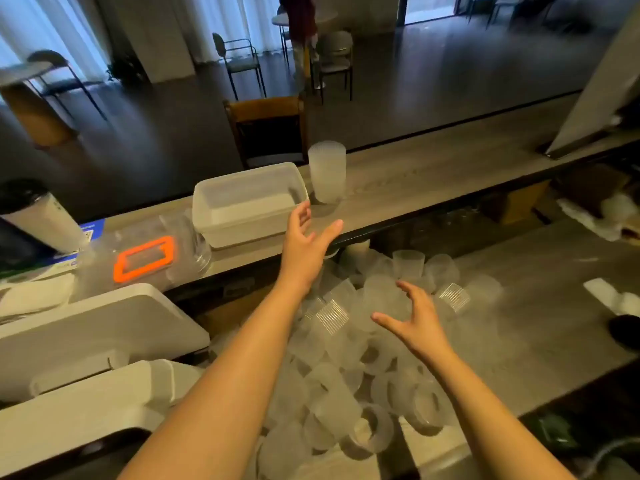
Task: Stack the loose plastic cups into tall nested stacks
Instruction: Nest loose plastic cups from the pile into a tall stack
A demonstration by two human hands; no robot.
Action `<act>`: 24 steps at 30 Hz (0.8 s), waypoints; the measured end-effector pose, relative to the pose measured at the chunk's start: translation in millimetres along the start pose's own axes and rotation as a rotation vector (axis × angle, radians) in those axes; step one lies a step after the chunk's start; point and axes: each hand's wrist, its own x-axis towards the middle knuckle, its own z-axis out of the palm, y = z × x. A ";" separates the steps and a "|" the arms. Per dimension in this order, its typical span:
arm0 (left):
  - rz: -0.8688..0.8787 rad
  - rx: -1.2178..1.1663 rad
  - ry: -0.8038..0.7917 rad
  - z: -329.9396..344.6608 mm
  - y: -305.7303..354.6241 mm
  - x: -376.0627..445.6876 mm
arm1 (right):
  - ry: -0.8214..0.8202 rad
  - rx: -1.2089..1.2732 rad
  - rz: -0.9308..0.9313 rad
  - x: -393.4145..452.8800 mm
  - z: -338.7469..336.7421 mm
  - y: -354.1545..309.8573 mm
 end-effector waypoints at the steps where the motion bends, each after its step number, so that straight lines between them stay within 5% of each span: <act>1: 0.007 0.006 0.009 7.0 2.6 4.9 | -0.042 -0.048 -0.049 4.9 0.8 0.6; 9: -0.020 0.196 0.046 53.8 8.9 68.0 | -0.244 -0.302 -0.150 36.6 4.6 14.4; 16: -0.092 0.172 0.307 80.7 5.5 117.0 | -0.317 -0.335 -0.200 49.5 -3.4 20.5; 24: -0.093 0.169 0.318 77.9 -13.8 151.9 | -0.340 -0.097 -0.099 52.6 -13.0 19.3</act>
